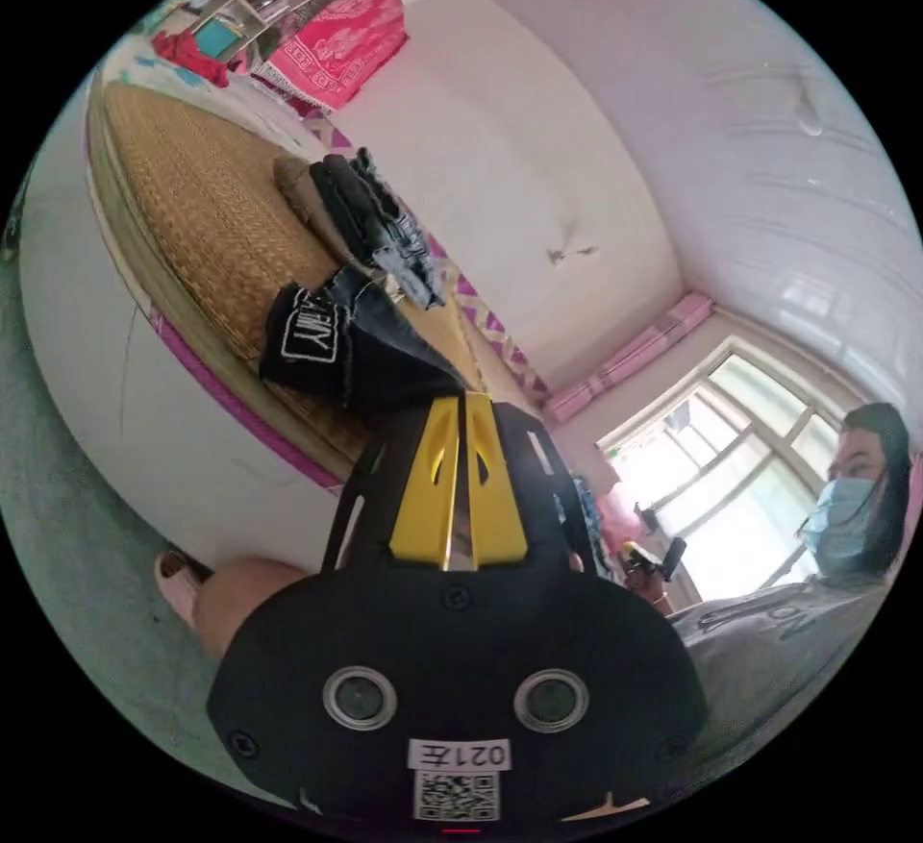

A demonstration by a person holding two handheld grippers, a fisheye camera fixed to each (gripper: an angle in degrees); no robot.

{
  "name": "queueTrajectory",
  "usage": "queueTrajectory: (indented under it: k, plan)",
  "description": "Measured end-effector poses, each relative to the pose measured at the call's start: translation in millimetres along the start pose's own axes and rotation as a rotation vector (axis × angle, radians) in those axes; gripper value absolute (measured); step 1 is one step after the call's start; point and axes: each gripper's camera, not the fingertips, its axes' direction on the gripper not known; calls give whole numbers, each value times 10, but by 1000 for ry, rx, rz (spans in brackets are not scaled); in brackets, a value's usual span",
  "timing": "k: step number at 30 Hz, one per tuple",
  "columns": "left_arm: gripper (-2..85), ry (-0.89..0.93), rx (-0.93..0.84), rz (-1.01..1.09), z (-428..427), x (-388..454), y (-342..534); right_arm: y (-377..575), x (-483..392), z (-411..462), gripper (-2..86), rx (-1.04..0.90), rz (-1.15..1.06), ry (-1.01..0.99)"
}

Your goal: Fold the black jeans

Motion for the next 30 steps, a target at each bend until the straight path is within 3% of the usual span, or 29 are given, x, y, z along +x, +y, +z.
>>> queueTrajectory:
  k: [2,4,8,10,16,20,23,26,30]
  plan:
    - [-9,-26,-78,-142,120,-299,149,-20,-53,77,-10,8,1,0]
    - [-10,121,-29,-259,94,-607,458,-25,-78,160,-10,3,14,14]
    - [-10,171,43,-236,-84,-543,683,-78,-109,419,-10,-78,39,114]
    - [-10,112,105,-108,-245,-210,698,-123,-104,551,-10,-143,39,206]
    - [-9,-185,63,211,166,939,540,-103,-50,1163,-10,-525,4,496]
    - [-9,-331,224,49,293,981,555,112,1,1313,-8,-606,74,671]
    - [-9,-339,124,-56,588,642,494,227,-61,1265,-7,-487,117,653]
    - [-9,-292,134,104,900,981,522,177,-52,1258,-7,-473,182,609]
    - [-9,-240,-265,412,2413,1914,467,-92,52,1324,-8,-618,230,525]
